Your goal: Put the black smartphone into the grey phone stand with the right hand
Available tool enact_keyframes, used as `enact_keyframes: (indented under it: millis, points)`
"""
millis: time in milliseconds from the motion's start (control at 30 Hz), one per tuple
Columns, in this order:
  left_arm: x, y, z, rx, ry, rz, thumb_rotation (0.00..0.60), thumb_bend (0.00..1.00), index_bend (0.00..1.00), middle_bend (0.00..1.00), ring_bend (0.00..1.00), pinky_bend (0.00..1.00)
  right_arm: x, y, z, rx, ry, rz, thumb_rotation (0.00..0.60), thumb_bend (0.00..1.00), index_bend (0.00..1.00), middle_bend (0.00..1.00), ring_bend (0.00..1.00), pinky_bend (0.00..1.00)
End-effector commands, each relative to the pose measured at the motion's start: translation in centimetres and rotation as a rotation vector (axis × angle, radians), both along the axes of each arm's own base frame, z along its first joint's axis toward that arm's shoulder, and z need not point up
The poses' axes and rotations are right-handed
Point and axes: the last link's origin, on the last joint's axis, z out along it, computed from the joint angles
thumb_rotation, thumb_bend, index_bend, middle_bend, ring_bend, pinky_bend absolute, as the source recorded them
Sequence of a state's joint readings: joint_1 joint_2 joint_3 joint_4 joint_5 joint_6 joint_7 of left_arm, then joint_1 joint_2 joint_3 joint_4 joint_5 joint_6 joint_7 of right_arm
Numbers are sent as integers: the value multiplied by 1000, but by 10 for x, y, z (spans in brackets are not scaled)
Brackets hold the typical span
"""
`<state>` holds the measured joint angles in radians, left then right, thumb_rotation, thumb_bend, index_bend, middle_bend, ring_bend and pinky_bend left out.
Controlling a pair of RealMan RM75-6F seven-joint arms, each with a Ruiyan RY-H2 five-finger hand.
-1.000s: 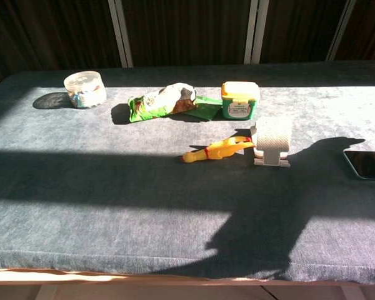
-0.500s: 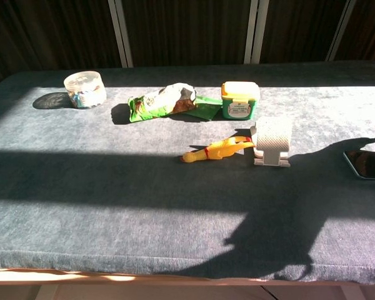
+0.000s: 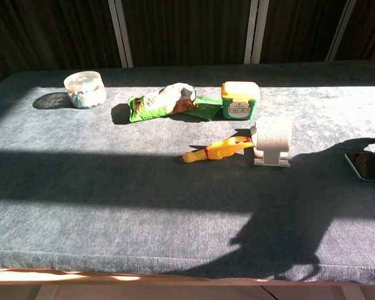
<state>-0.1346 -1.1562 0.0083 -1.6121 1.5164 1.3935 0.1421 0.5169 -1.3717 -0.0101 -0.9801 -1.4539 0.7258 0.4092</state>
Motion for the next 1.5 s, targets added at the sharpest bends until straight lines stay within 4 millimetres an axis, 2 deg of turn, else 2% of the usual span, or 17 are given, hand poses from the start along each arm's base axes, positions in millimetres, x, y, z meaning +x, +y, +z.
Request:
enact_keyframes:
  millis: [33,533,667,900,1067,1300,1500]
  points:
    - [1,0,-4,-23,5,-5,600,366,0,0,0,0,-1,0,-1,-6,4,-1,600,285,504,281,128,196]
    - [3,-1,-6,-32,5,-5,600,365,0,0,0,0,-2,1,-5,-17,24,-2,600,285,540,293,157,256]
    - [3,-1,-5,-31,3,-5,600,365,0,0,0,0,-1,2,-5,-22,31,12,600,287,605,321,199,275]
    - [3,-2,-5,-31,0,-8,600,365,0,0,0,0,0,4,-6,-27,60,33,600,297,779,470,304,313]
    - [3,-2,-4,-32,-2,-9,600,365,0,0,0,0,1,5,-5,-42,86,54,600,310,860,544,357,337]
    - [4,-3,-4,-34,-7,-15,600,366,0,0,0,0,6,8,-2,-61,120,91,600,316,926,602,395,353]
    - [4,-4,-2,-31,-13,-18,600,366,0,0,0,0,10,12,-2,-70,141,96,600,323,945,618,410,359]
